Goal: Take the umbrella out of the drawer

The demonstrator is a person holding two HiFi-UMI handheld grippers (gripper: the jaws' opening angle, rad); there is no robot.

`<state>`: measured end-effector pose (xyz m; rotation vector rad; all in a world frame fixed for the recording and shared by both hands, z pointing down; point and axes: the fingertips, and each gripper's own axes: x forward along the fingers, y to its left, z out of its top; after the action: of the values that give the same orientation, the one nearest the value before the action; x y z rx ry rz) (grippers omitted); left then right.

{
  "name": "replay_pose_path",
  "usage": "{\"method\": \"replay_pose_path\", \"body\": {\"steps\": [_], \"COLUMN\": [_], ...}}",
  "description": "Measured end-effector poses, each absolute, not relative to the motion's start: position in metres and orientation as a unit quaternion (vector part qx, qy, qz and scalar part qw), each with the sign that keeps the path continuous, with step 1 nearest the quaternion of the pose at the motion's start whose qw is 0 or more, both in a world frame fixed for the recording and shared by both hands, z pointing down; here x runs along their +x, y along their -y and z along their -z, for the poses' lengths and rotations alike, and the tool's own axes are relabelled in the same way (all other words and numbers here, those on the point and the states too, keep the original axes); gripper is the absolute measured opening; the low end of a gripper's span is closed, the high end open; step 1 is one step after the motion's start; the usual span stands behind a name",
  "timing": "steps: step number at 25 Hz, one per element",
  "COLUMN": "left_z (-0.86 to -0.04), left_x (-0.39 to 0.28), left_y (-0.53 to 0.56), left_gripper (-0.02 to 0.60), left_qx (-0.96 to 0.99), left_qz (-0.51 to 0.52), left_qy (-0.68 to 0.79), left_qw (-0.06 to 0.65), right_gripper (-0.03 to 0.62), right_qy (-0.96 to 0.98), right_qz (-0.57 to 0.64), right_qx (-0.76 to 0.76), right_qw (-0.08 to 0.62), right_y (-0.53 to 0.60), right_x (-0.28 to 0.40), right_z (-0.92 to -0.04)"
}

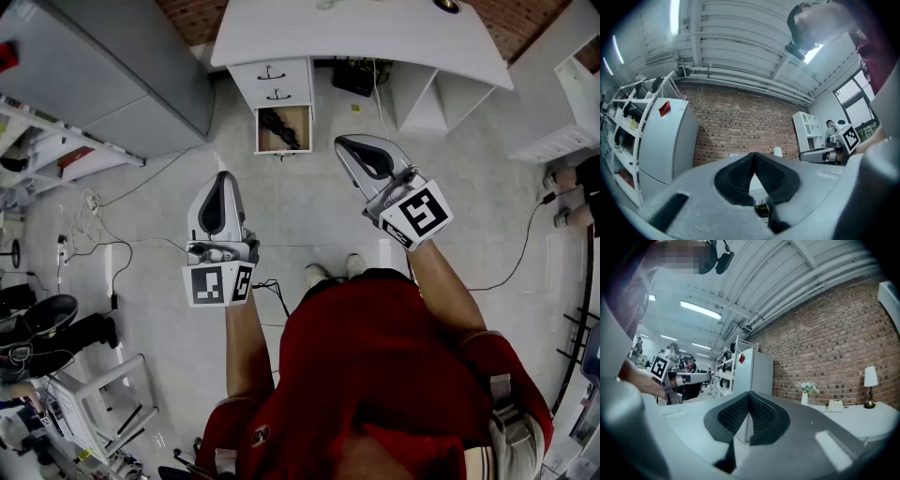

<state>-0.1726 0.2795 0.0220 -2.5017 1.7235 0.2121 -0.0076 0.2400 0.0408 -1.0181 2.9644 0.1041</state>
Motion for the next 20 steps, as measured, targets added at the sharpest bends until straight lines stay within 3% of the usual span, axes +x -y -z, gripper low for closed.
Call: {"method": "replay_pose_path", "body": {"steps": [20], "left_z": [-0.057], "left_x": [-0.221], "left_y": [-0.267], "left_gripper": [0.003], "left_qx": [-0.831], "left_qz": [-0.078], "left_qy": [-0.551], "left_qw": [0.027], "right_gripper": [0.012], "right_qy": [-0.929], "right_qz": [-0.037], "right_qx": [-0.368], "right_qw": [-0.021], "right_y": [-0.242], "right_x": [-0.03], "right_z": [-0.057]}}
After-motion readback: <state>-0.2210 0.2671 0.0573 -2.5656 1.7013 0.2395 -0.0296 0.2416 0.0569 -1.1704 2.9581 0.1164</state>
